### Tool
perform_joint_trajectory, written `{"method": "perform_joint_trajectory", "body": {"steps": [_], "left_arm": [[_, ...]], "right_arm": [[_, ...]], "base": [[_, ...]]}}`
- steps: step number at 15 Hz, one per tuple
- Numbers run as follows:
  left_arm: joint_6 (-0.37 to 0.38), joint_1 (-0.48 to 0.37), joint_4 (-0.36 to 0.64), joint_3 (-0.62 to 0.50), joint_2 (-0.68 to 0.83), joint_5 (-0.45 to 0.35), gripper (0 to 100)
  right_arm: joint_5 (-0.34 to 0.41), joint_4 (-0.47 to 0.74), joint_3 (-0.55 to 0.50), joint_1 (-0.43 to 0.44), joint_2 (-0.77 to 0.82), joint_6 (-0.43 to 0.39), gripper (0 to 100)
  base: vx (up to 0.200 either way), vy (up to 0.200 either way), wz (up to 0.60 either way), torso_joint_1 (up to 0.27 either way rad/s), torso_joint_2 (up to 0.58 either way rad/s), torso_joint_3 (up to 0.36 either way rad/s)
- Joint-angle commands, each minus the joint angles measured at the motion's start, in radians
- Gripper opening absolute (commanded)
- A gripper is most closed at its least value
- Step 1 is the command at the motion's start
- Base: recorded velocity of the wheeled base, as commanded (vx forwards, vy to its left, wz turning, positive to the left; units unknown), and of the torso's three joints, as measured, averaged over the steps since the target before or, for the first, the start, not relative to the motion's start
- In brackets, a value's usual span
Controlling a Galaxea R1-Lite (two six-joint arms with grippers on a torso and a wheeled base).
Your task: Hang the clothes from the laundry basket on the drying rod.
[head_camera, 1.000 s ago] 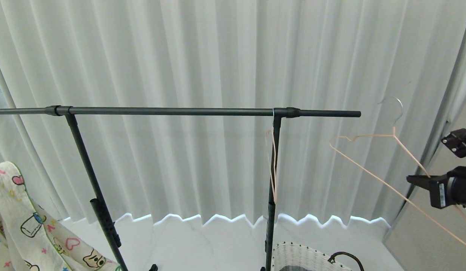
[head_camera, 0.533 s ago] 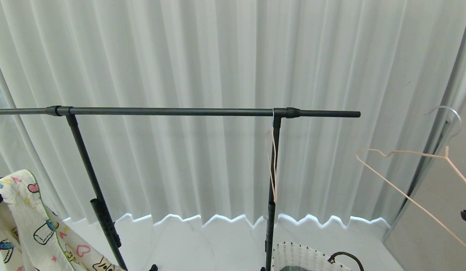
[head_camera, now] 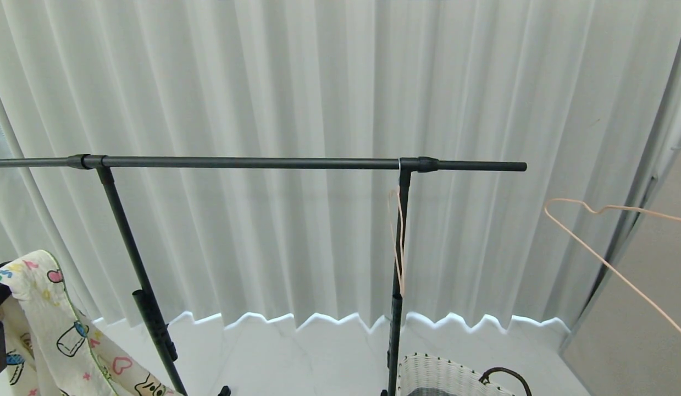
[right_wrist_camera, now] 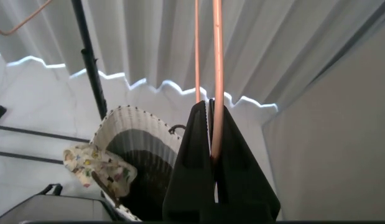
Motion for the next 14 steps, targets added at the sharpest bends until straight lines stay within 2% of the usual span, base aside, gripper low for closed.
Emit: {"method": "perform_joint_trajectory", "body": {"steps": [1, 9, 14], "left_arm": [[0.001, 0.0, 0.0, 0.0, 0.009, 0.001, 0], [0.001, -0.003, 0.0, 0.0, 0.023, 0.001, 0], [0.017, -0.029, 0.0, 0.0, 0.035, 0.001, 0]], "right_arm": [[0.0, -0.001, -0.003, -0.001, -0.006, -0.001, 0], [0.006, 0.001, 0.003, 0.001, -0.012, -0.001, 0], [0.006, 0.001, 0.003, 0.001, -0.02, -0.002, 0]], "base": [[-0.2, 0.0, 0.0, 0.017, 0.0, 0.002], [-0.2, 0.0, 0.0, 0.001, 0.0, 0.002], [0.0, 0.0, 0.0, 0.0, 0.0, 0.0]]}}
